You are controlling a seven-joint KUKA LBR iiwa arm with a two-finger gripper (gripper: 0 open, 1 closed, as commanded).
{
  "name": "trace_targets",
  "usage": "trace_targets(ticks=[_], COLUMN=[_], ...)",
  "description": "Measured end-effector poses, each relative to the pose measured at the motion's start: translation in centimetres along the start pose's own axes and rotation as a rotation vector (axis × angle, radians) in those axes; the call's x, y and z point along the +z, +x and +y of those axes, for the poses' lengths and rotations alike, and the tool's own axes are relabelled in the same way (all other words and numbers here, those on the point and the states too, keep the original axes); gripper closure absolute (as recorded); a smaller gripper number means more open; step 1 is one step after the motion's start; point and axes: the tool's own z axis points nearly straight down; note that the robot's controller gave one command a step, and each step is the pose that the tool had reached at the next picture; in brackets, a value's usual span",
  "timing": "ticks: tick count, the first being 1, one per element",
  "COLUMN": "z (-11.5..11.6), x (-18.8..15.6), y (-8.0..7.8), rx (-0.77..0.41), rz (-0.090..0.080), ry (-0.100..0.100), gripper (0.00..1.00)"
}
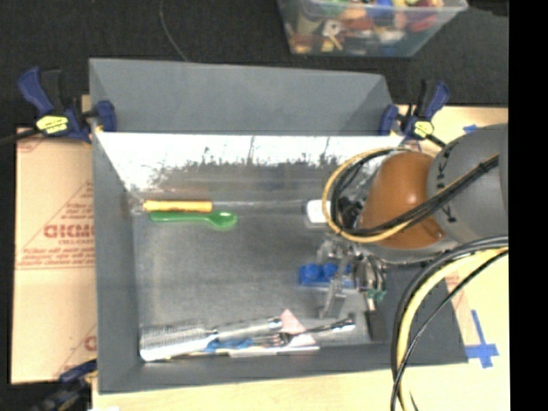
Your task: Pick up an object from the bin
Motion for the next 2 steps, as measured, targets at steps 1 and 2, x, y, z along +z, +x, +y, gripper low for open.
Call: trace_targets(ticks=[1, 2], z=[-0.26, -0.19], x=[-0.16, -0.18], y=[-0.43, -0.3], rx=[-0.015, -0.008], rz=[0.0, -0.003], ry=[0.002, 0.001], gripper=[0.0, 0.0])
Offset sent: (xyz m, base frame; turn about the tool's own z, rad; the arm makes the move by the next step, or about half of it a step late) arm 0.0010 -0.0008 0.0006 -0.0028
